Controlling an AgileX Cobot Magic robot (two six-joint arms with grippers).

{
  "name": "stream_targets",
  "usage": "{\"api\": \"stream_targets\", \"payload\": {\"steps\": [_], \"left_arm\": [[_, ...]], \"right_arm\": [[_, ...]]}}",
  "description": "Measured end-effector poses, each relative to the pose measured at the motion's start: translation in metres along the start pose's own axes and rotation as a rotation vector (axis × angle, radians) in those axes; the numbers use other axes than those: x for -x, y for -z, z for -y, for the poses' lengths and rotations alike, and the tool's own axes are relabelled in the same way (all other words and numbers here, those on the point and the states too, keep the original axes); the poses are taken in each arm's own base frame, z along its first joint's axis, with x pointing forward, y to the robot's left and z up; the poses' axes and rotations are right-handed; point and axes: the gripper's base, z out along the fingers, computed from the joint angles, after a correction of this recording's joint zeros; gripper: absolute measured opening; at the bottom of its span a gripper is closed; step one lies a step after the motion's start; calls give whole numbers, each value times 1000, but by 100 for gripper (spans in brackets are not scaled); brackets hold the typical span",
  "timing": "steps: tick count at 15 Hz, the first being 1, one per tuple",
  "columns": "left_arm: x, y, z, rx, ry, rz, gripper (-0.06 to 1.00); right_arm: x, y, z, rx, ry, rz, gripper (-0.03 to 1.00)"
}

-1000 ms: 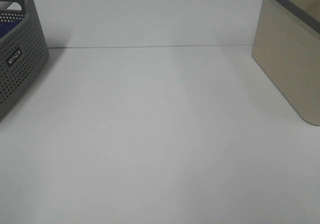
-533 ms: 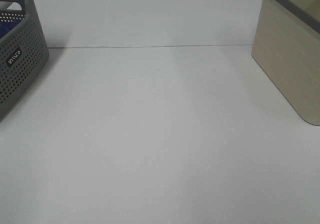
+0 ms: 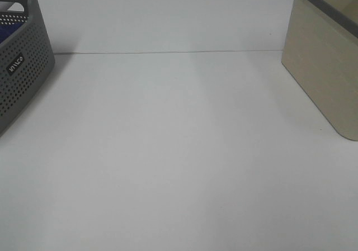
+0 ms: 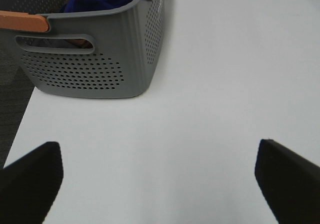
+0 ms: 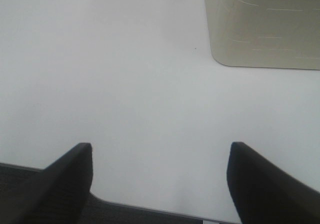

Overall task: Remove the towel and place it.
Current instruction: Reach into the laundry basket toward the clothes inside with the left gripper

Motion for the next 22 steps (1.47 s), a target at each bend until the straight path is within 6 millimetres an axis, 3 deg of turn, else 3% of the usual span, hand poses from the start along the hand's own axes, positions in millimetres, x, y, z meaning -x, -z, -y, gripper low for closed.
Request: {"api": "stream_targets", "payload": {"steps": [22], "left_arm": [[0,0,-3,33,-37,-2,99]], "right_arm": [[0,0,0,0,0,0,74]]}}
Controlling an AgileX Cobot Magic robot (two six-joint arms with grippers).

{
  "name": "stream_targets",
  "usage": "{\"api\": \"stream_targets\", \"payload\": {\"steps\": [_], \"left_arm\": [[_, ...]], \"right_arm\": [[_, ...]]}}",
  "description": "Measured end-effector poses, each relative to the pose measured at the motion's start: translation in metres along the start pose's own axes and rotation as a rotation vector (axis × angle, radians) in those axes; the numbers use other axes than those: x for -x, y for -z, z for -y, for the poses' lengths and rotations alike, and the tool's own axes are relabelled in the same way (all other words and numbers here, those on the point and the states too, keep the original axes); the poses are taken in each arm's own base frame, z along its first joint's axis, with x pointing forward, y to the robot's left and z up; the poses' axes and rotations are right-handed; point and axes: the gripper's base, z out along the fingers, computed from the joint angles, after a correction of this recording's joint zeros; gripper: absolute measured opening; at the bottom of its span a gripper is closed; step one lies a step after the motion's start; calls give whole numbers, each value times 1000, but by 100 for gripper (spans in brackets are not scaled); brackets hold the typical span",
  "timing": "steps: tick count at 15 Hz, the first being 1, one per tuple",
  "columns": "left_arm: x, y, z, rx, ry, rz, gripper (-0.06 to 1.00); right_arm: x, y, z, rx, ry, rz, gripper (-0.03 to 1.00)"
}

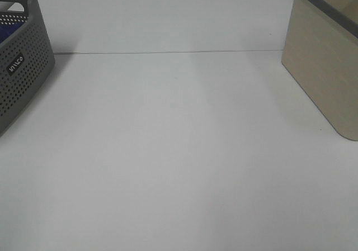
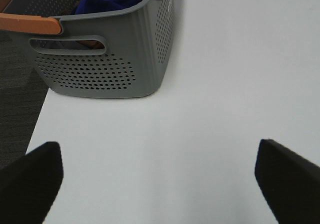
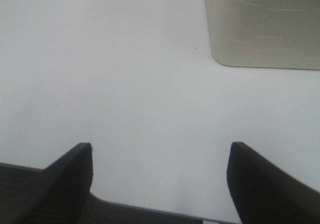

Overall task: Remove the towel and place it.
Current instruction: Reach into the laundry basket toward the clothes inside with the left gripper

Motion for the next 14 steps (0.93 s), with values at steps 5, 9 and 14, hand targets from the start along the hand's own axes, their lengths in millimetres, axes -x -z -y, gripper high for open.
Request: {"api": "stream_targets", "payload": {"steps": [5,9,14], "left_arm": [[0,0,-2,25,-16,-2,99],[6,8,-5,55,-41,23,99],[78,-3,-11,-6,-362,-240,99]], "right_arm": [[0,0,0,0,0,0,74],[0,0,0,0,0,0,74],[0,0,0,0,0,0,74]]}}
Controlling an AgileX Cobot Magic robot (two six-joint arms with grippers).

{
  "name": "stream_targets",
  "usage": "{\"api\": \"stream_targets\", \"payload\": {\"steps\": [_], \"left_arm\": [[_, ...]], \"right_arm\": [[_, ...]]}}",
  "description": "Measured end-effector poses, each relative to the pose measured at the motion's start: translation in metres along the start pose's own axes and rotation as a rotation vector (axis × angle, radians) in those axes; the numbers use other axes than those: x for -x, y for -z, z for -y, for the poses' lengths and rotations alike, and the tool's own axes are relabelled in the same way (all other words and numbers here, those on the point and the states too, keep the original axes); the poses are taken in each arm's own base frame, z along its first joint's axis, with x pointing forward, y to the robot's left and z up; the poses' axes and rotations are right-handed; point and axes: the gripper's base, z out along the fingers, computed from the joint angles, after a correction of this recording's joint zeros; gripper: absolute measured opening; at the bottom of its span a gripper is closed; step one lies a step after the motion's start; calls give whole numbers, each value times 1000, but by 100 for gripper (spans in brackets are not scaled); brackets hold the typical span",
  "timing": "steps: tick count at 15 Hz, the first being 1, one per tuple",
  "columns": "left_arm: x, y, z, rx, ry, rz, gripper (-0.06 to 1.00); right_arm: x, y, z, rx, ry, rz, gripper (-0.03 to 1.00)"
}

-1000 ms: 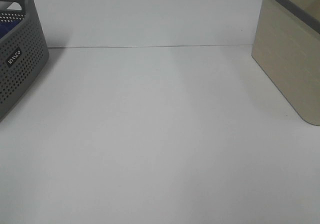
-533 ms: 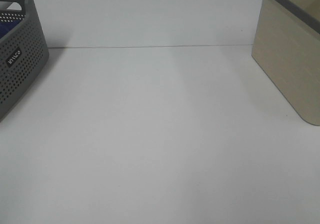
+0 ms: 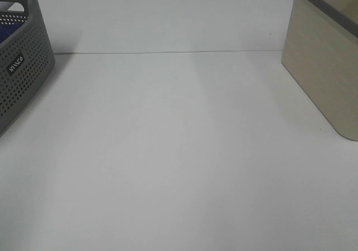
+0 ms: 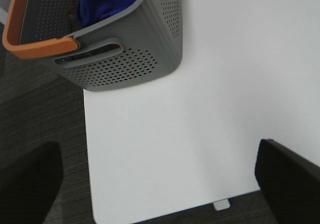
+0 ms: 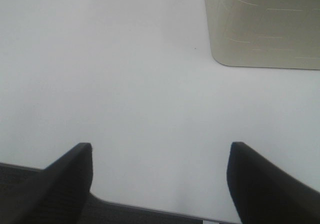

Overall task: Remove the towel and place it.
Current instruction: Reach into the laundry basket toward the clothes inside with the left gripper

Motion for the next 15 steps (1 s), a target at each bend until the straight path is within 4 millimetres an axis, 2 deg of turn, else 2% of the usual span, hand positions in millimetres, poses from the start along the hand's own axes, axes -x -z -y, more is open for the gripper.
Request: {"api": "stream_targets", "payload": {"steps": [2,3,4,7,9,11,12,14,15], "left_arm": [[42,-8,-19,-26,-159,-45,99],[54,-11,-24,-32,-203,-54,99],[75,-19,-33,-45,-294,-71,99],[137,-56,-63,-60,-523,-133,99],[171,-100,-83,-51,-611,-219,99],[190,-128,-95,-25,-648,-270,99],[201,-159,-103,-19,-694,-330,99],[207,-207,-108,-37,-804,-411,99],[209,-218,-109,-34,-828,-421,99]], "right_arm": [[0,0,0,0,0,0,74],[0,0,0,0,0,0,74],[0,0,0,0,0,0,74],[0,0,0,0,0,0,74],[0,0,0,0,0,0,74],[0,0,0,0,0,0,74],[0,0,0,0,0,0,74],[0,0,0,0,0,0,74],[0,0,0,0,0,0,74]]}}
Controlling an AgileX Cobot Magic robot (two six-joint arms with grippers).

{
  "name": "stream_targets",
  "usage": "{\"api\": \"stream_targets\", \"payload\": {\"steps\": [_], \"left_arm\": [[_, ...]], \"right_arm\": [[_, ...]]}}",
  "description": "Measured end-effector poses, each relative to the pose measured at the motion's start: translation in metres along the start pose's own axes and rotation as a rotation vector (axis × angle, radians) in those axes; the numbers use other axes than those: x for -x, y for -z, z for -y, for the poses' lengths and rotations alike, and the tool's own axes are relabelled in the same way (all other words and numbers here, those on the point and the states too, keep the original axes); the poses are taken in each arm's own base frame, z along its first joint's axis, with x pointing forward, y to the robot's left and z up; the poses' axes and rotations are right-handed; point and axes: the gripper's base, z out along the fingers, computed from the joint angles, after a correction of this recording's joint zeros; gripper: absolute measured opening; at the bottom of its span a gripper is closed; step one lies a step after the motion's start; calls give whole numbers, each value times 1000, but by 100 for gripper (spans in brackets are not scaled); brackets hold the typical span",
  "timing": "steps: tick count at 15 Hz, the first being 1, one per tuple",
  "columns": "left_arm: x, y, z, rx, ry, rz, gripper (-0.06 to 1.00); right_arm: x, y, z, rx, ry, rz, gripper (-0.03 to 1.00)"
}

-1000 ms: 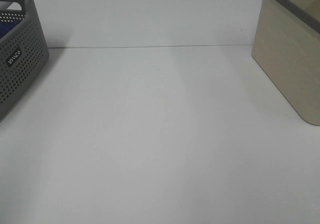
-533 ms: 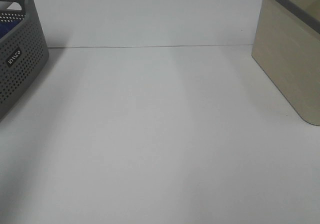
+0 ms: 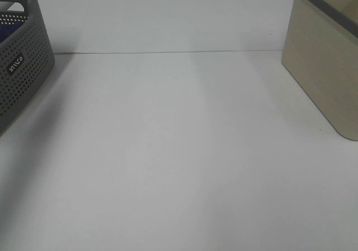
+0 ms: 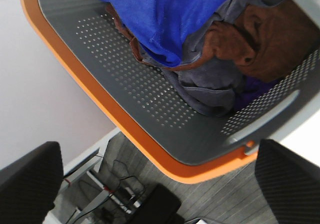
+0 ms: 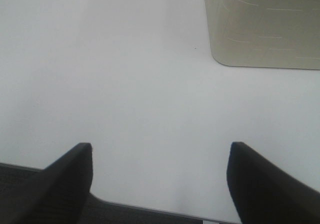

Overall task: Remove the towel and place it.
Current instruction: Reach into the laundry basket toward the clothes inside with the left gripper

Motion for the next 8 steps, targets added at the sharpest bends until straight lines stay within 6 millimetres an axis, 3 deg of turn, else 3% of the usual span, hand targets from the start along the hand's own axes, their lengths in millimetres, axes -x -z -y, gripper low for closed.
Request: {"api": "stream_targets", "payload": {"steps": [1,2,3,6,8], "left_arm": [[9,-26,-6,4,-57,-32,99],[23,-76,-10,3,-150,-95,99],[27,-99,-9,-4,-188,-123,99],[36,-157,0,-51,-260,-161,99],[41,-180,9,-93,-279,-169,99]], "right_arm": [[0,0,0,0,0,0,74],[0,0,0,0,0,0,74],[0,0,0,0,0,0,74],[0,0,0,0,0,0,74],[0,0,0,0,0,0,74]]}}
